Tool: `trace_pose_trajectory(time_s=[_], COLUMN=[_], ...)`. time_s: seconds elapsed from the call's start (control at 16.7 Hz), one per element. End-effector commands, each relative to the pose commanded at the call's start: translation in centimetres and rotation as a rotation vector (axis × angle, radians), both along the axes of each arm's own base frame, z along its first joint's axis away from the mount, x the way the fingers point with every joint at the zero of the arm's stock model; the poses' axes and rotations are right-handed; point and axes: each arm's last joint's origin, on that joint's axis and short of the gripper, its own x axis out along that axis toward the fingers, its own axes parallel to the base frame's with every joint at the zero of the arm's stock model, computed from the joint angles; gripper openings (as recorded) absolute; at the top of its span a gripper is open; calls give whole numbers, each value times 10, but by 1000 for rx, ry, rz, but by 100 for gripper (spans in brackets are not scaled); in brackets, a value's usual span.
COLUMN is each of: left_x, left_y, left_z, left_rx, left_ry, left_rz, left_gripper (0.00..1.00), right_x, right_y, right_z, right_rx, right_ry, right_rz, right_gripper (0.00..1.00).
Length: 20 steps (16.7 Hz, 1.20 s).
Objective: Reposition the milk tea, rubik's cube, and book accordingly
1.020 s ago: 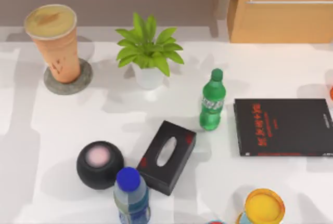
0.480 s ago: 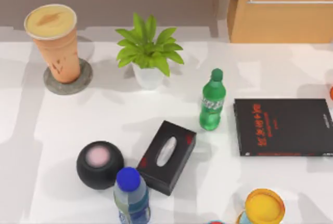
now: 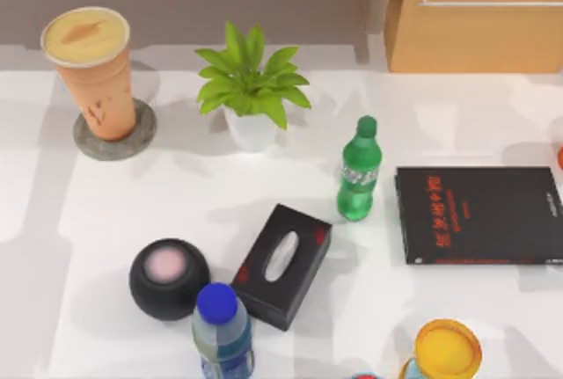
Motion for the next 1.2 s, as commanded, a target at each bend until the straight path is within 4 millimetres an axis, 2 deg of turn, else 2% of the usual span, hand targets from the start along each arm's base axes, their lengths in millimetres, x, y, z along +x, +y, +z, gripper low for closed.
trace_pose_trajectory(time_s=[0.18, 0.42, 0.6, 0.78, 0.9, 1.14, 1.2], left_x=[7, 32, 64, 91, 98, 99, 99], left_y=[14, 34, 28, 5, -4, -4, -4], left_z=[16, 36, 28, 9, 0, 0, 0], left_rx=[-14, -27, -24, -10, -3, -2, -2], left_ry=[-83, -177, -130, -39, -2, -1, -1], left_rz=[39, 91, 72, 14, -6, -7, -7], left_gripper=[0, 0, 0, 0, 0, 0, 8], right_x=[0, 0, 0, 0, 0, 0, 0], right_y=[0, 0, 0, 0, 0, 0, 0], right_z=[0, 0, 0, 0, 0, 0, 0], right_rx=[0, 0, 0, 0, 0, 0, 0], right_ry=[0, 0, 0, 0, 0, 0, 0], right_rz=[0, 0, 0, 0, 0, 0, 0], right_gripper=[100, 100, 100, 100, 100, 100, 100])
